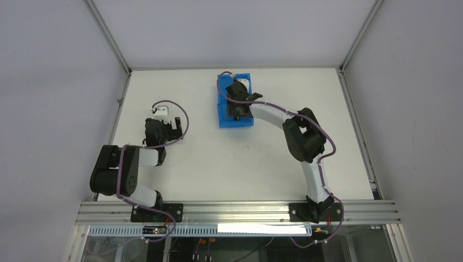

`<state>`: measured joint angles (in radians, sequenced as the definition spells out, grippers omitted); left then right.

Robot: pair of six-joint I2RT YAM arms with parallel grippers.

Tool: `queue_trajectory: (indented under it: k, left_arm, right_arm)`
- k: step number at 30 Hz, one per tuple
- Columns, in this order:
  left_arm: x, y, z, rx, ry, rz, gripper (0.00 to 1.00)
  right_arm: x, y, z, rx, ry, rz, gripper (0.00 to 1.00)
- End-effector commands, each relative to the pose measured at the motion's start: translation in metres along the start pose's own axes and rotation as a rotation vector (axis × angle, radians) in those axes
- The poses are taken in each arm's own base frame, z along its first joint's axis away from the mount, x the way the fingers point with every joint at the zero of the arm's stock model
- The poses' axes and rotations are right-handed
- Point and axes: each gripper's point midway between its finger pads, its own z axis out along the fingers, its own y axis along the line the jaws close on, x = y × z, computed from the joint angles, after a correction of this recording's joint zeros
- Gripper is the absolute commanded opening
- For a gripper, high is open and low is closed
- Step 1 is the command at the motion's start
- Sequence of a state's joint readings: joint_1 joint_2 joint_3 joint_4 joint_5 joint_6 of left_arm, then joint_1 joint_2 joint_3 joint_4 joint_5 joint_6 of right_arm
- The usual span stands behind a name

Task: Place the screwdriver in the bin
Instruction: Place the screwdriver in the bin, then reset both arms

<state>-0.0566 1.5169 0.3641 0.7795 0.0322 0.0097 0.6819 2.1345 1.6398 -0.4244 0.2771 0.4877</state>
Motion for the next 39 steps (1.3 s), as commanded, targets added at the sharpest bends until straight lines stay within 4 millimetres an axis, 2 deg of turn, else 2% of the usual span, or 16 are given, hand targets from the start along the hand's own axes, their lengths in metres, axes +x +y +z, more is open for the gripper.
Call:
queue_trajectory:
  k: [1,11,20,21,24,25,26,33,39]
  left_arm:
    - [-0.019,0.004,0.003,-0.011,-0.055,-0.011,1.0]
    - [-0.019,0.004,0.003,-0.01,-0.055,-0.011,1.0]
    - [-0.019,0.004,0.003,-0.01,-0.055,-0.012,1.0]
    - [-0.019,0.004,0.003,-0.01,-0.055,-0.012,1.0]
    - [-0.019,0.004,0.003,-0.011,-0.055,-0.011,1.0]
    - [-0.019,0.004,0.003,-0.011,-0.055,-0.012,1.0]
    - [-0.019,0.004,0.003,-0.011,-0.055,-0.012,1.0]
    - [-0.019,0.004,0.003,-0.011,-0.056,-0.012,1.0]
    - [-0.019,0.004,0.003,-0.011,-0.055,-0.011,1.0]
  right_arm:
    - [-0.067,0.019,-0.059,-0.067,-0.16,0.031,0.58]
    - [-0.104,0.025,-0.117,-0.089,-0.256,0.004,0.58]
    - [-0.142,0.031,-0.182,-0.107,-0.355,-0.037,0.58]
    - [-0.146,0.031,-0.19,-0.105,-0.37,-0.038,0.61]
    - [-0.155,0.029,-0.208,-0.093,-0.402,-0.051,0.77]
    - [-0.158,0.028,-0.214,-0.09,-0.411,-0.055,0.94]
    - [-0.159,0.028,-0.218,-0.088,-0.418,-0.059,0.99]
    - [-0.167,0.023,-0.238,-0.094,-0.468,-0.109,0.99]
    - [-0.17,0.007,-0.248,-0.056,-0.489,-0.183,0.99]
